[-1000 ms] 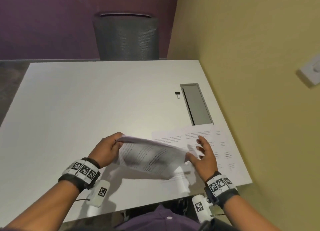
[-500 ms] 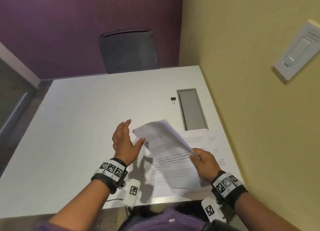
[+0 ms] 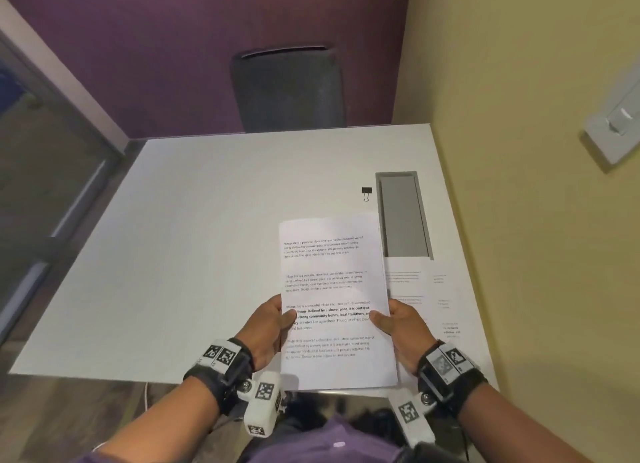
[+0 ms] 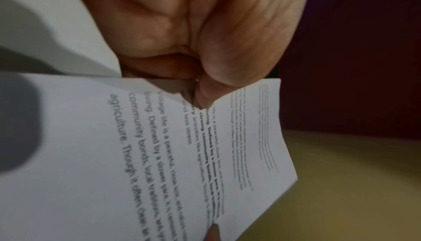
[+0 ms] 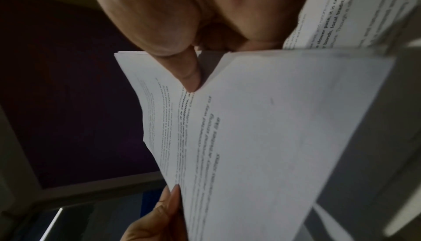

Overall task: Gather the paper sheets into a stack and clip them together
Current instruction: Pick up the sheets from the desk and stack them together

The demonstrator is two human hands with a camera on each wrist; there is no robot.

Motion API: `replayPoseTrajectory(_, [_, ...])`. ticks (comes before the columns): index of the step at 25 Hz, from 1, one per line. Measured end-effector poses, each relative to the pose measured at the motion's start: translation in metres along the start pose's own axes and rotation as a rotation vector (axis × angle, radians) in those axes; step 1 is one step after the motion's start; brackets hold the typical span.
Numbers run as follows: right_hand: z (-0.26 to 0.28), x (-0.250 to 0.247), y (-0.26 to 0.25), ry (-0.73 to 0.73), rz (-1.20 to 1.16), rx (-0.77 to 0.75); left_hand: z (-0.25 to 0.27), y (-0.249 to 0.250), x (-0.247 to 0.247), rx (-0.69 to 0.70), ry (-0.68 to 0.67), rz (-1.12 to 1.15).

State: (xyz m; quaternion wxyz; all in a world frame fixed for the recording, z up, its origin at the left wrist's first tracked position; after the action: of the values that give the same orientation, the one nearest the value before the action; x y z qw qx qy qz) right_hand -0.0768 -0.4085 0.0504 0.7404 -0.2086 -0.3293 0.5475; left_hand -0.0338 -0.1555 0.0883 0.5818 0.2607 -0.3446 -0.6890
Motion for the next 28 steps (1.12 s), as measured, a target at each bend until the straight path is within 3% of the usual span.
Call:
replayPoseTrajectory(3, [0.0,-0.003,0.002,-0.061,0.042,0.029,-0.005,-0.011,-0.006,0.056,0.111,-0.19])
replayPoseTrajectory(5, [-0.007,-0.013,0.009,-0.016,0.067,0.044,-0.01,-0.019,-0.011,0.083,0.145,-0.217])
replayPoseTrajectory(8, [-0.028,-0.048,0.027,0.322,0.276,-0.002,-0.011,-0.025,-0.015,0.059,0.211,-0.216])
replayPoseTrajectory(10, [-0.038,-0.075,0.038,0.583,0.492,0.063,-0.01,-0.032,-0.023,0.038,0.241,-0.191])
replayPoseTrajectory(13, [-0.046,-0.102,0.046,0.74,0.635,0.219,-0.01,-0.043,-0.036,0.015,0.288,-0.156])
replayPoseTrajectory(19, [-0.061,-0.108,0.051,0.753,0.842,0.289,-0.014,-0.038,-0.039,-0.01,0.348,-0.182])
replayPoseTrajectory(28, [-0.078,-0.12,0.056,0.644,0.756,0.237,-0.003,-0.039,-0.024,-0.008,0.338,-0.281])
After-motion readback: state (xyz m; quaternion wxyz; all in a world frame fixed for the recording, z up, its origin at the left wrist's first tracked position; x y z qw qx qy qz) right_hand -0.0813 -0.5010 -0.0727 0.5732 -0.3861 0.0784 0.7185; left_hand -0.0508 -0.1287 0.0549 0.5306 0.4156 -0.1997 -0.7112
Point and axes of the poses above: each hand's wrist, its own z-axis away from the middle knuckle, its own x-axis out of the palm, y = z × x, the point moved 1 cm from there along -z, towards the middle knuckle, and after that the axes turned 6 degrees about x, right-handed, at the moved point
